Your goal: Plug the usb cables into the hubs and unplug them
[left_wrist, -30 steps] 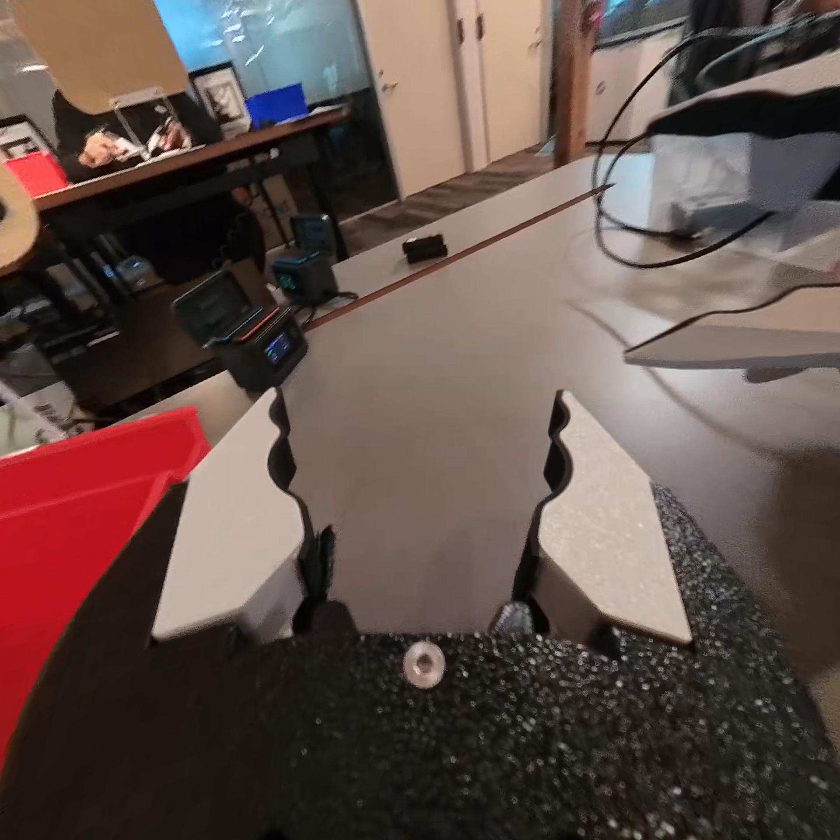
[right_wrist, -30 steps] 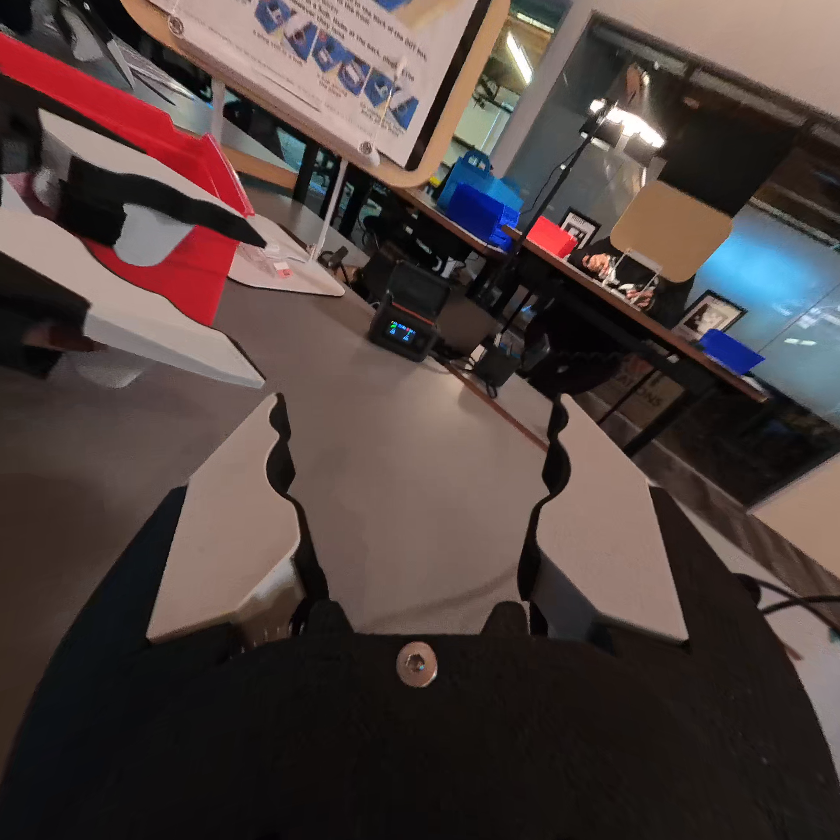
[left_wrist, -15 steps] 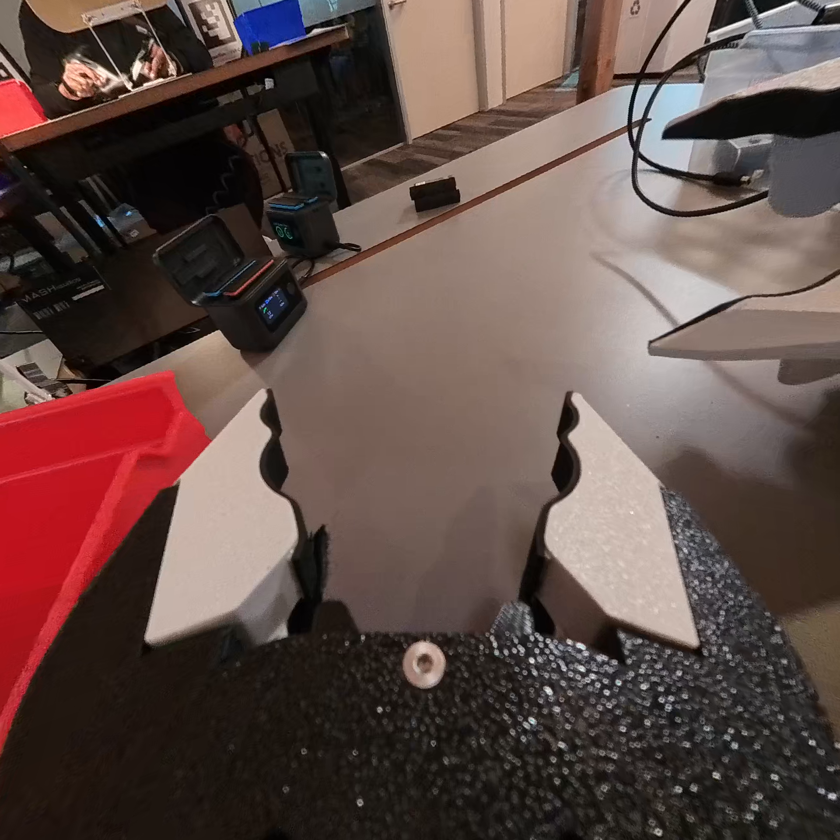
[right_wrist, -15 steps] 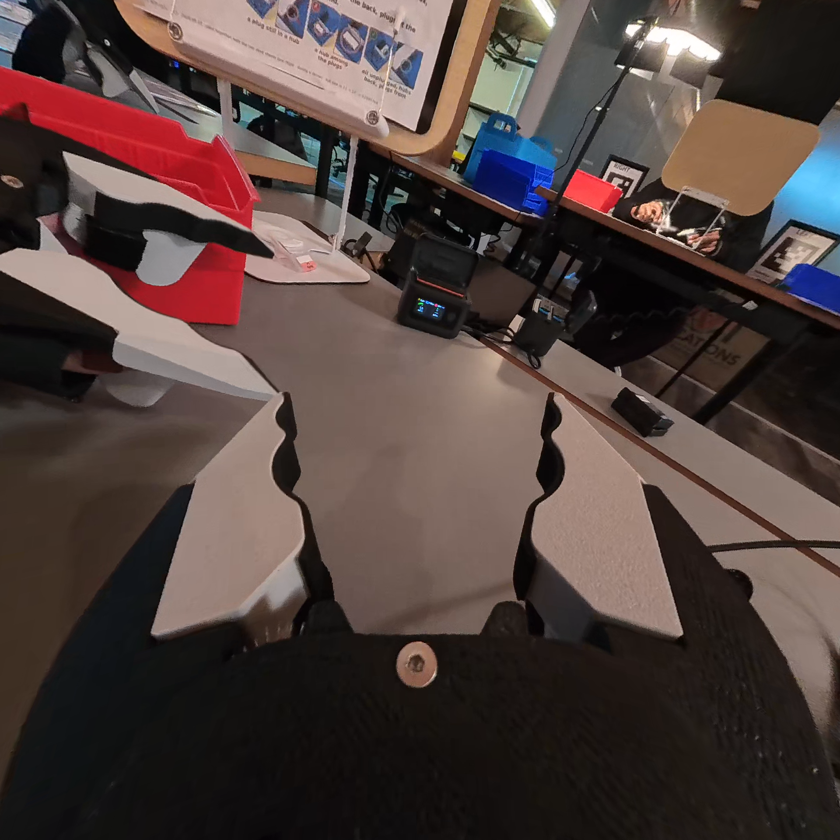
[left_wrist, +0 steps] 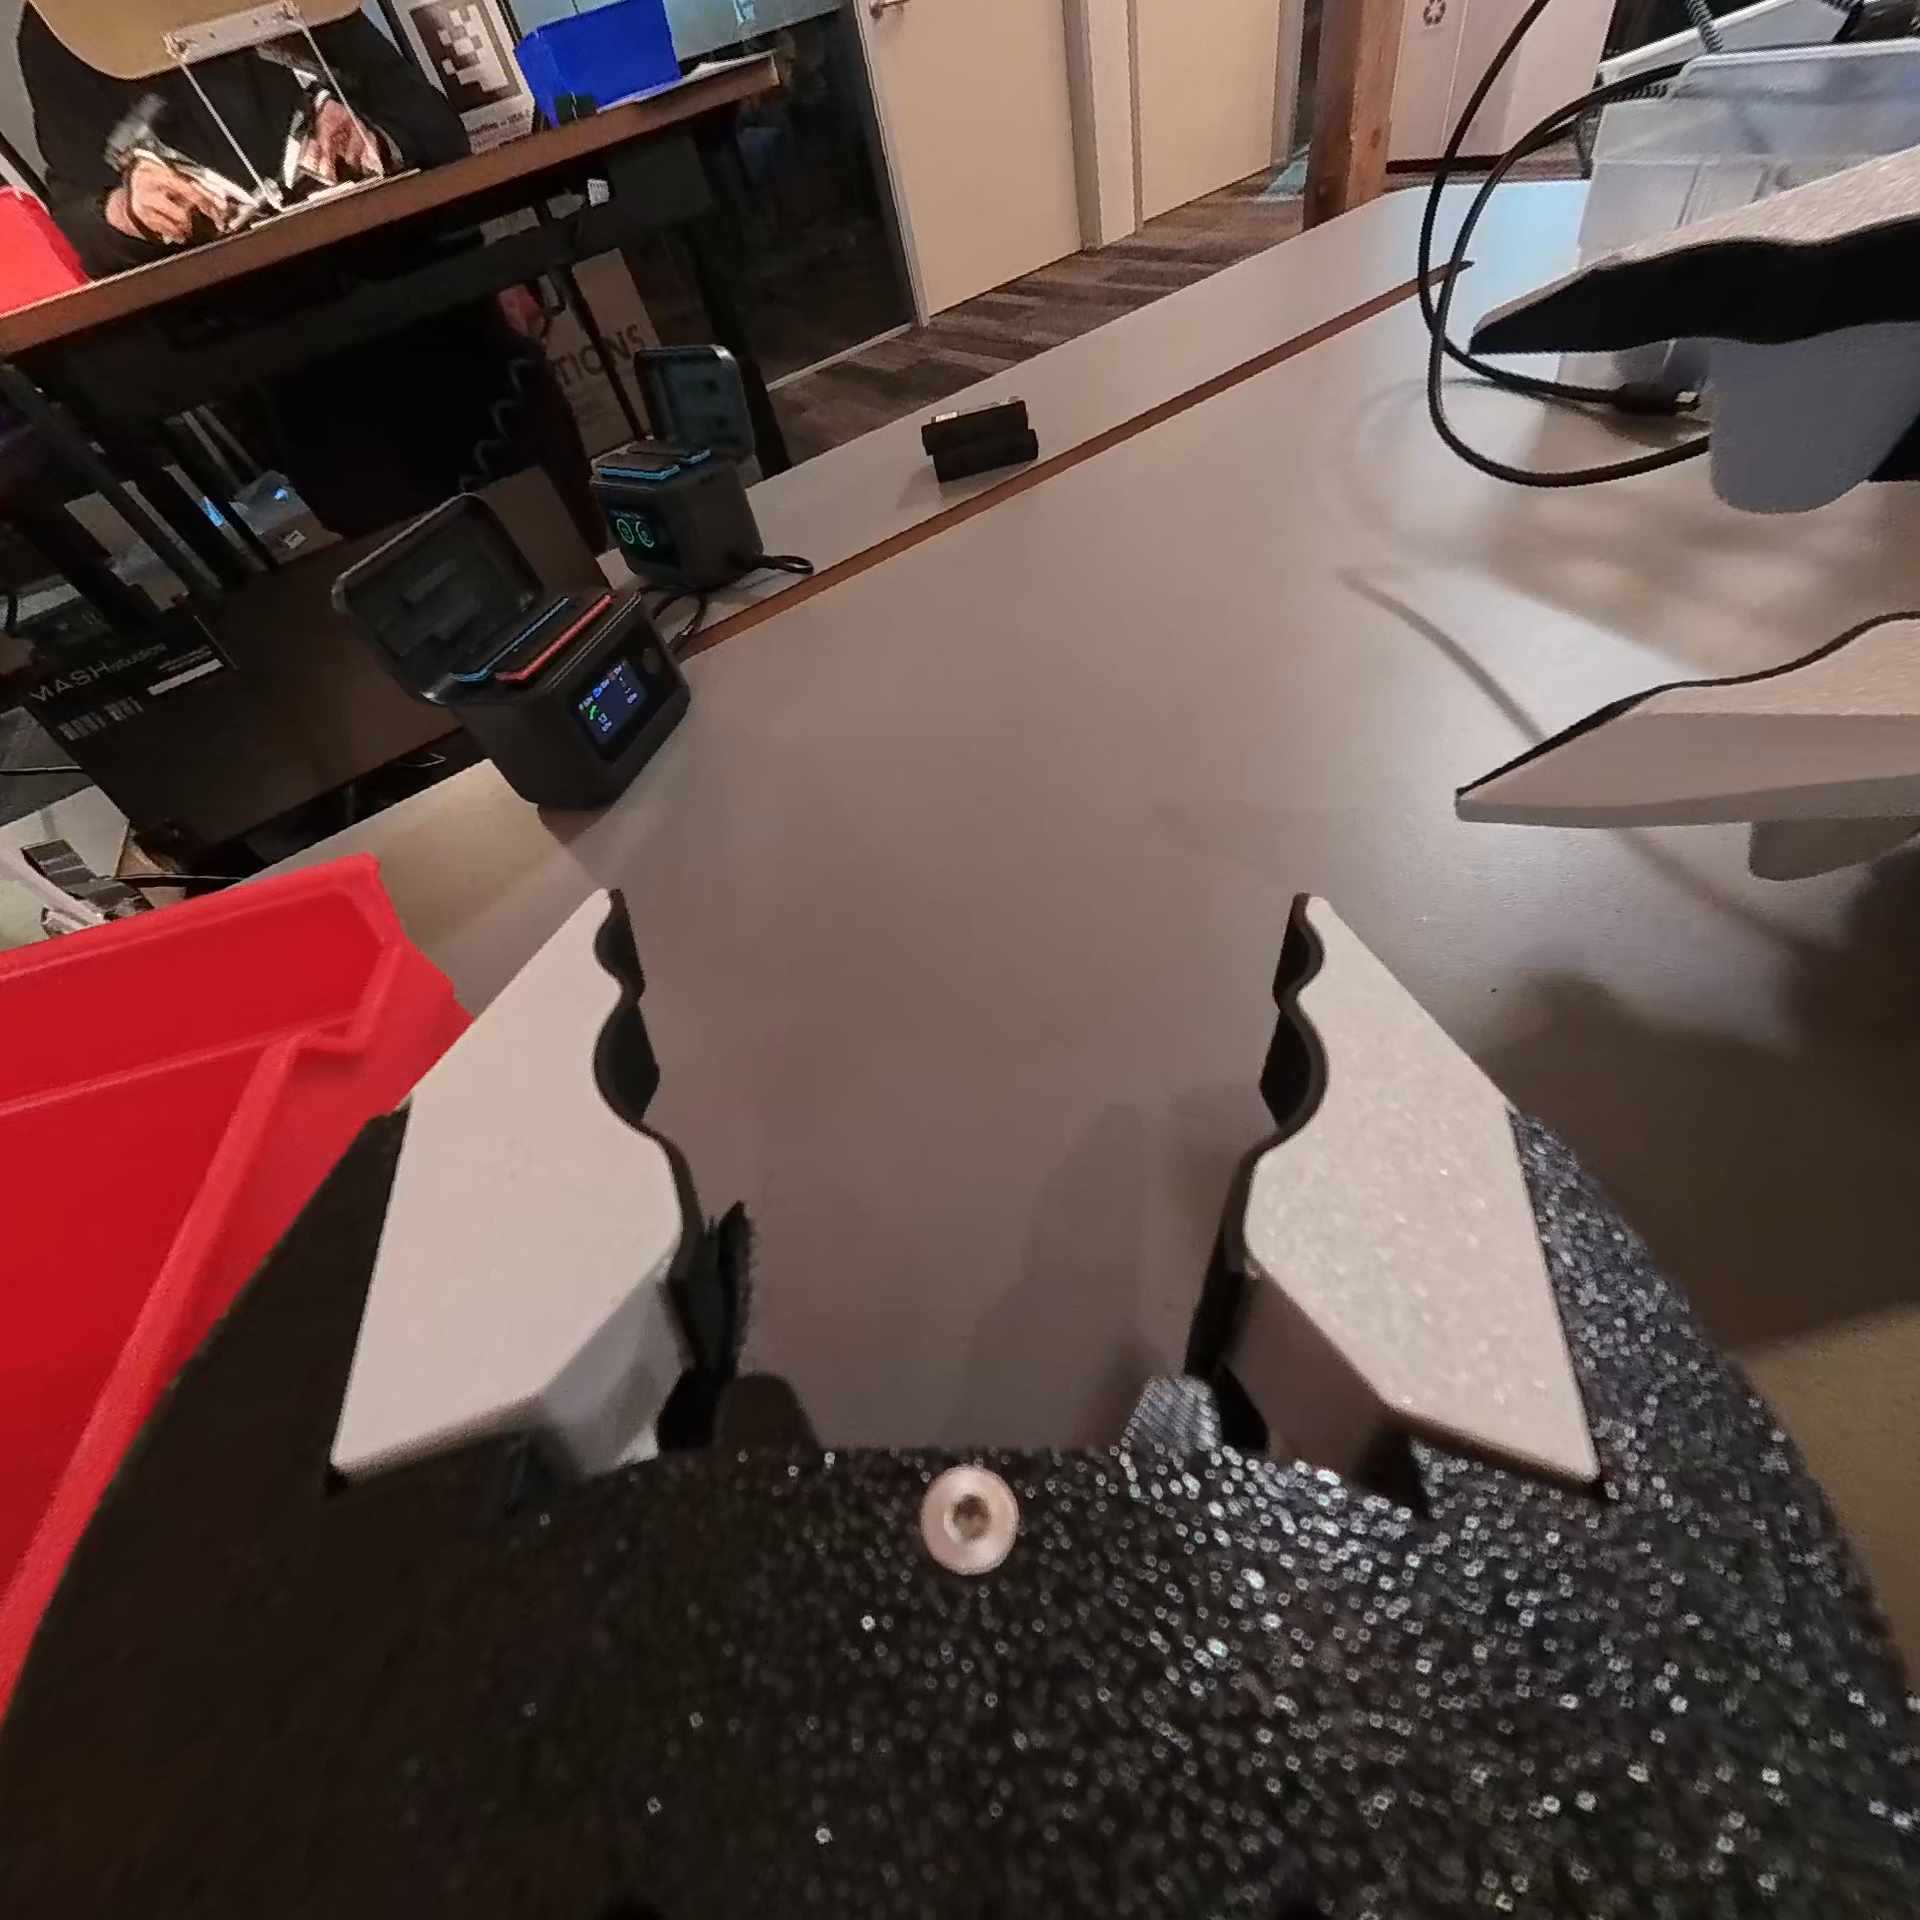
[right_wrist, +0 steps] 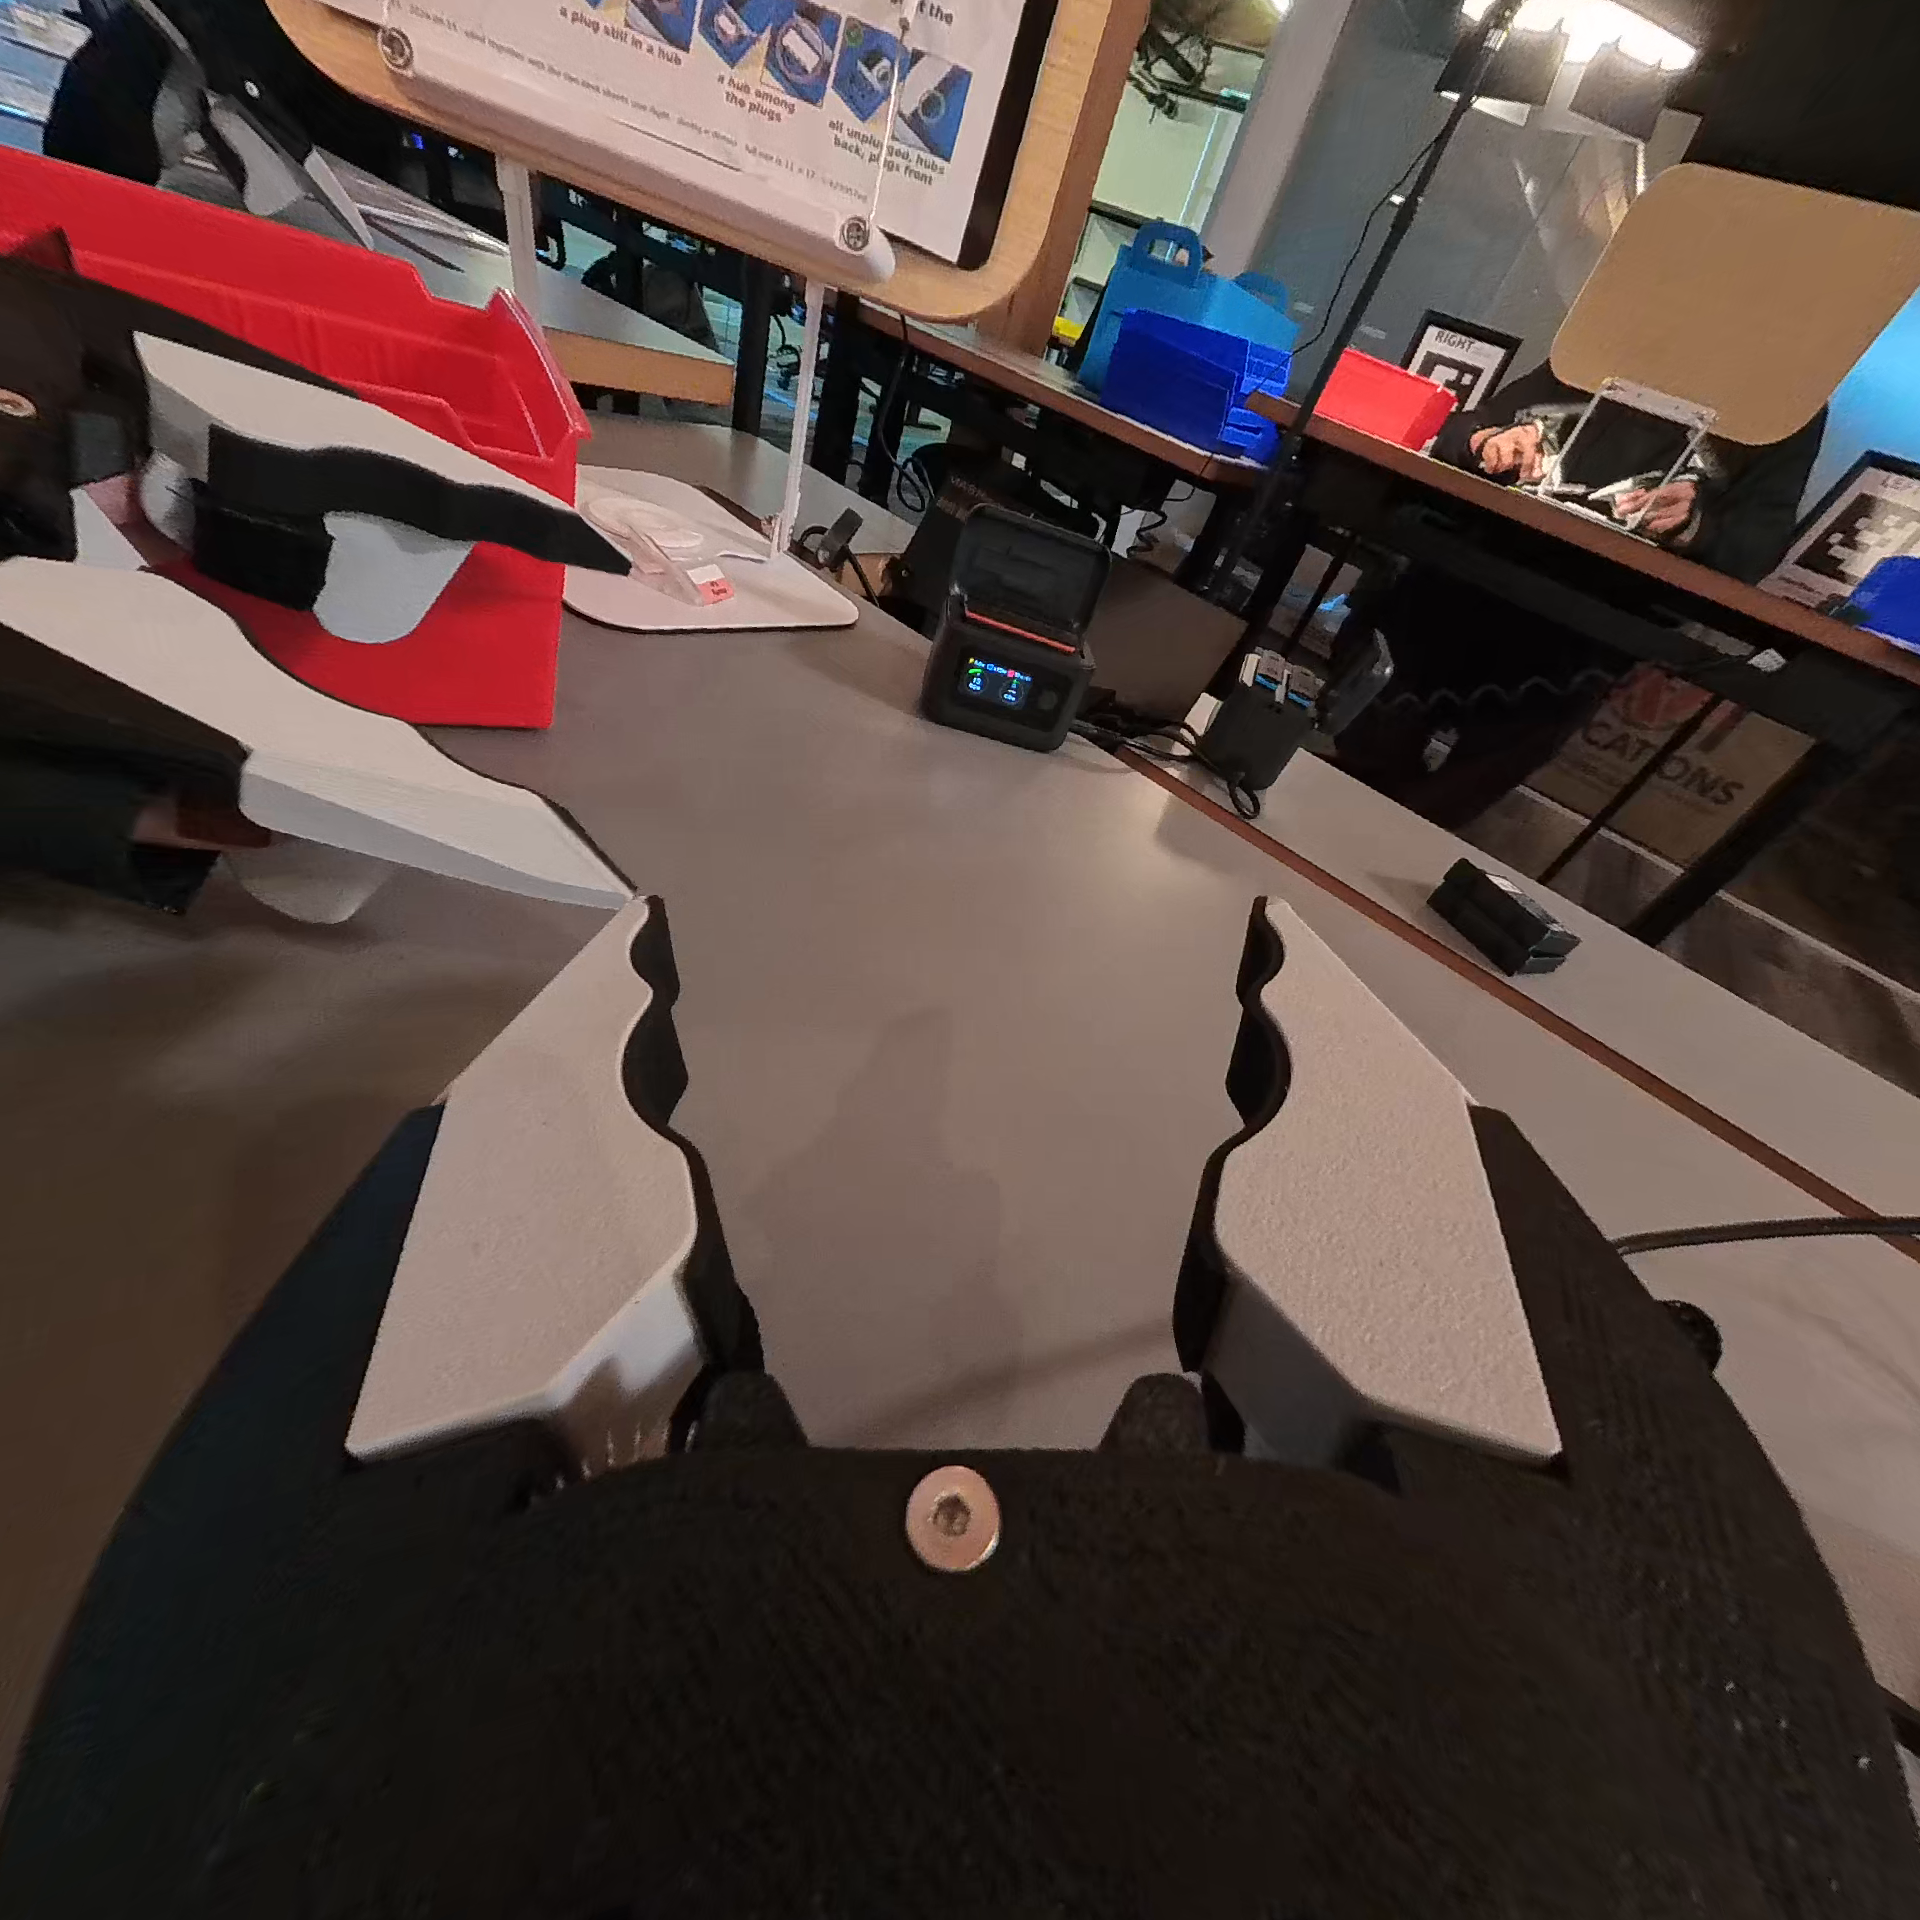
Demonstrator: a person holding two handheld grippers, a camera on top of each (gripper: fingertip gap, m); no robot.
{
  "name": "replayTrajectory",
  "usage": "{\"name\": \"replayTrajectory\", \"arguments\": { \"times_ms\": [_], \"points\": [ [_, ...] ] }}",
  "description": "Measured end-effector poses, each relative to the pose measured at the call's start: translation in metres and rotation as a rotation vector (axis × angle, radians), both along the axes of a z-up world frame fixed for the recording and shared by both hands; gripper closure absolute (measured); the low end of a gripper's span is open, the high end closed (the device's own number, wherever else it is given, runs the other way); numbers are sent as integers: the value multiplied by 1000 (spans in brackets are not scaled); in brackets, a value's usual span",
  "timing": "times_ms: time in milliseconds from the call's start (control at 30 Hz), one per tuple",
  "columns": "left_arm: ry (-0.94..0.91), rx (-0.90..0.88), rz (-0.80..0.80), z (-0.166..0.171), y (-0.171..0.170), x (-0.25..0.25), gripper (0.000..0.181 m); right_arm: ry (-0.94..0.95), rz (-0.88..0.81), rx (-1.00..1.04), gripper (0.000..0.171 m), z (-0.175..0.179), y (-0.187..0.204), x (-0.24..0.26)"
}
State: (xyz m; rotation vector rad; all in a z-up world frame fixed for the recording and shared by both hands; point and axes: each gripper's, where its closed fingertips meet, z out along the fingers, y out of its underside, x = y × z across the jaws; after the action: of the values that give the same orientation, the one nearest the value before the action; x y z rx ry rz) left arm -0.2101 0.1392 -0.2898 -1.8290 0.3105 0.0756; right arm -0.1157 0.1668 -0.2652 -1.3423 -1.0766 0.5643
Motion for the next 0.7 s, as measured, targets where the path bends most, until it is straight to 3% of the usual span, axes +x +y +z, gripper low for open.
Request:
{"name": "replayTrajectory", "arguments": {
  "times_ms": [367,500,700],
  "points": [
    [28,27,-58,4,-2,14,62,33,6,-8,64,4,1,2],
    [49,44,-22,9,1,9,60,88,32,23,60,21,-5,4],
    [19,-55,104,6,26,-3,23,275,158,14,44,79,-42,7]
  ]
}}
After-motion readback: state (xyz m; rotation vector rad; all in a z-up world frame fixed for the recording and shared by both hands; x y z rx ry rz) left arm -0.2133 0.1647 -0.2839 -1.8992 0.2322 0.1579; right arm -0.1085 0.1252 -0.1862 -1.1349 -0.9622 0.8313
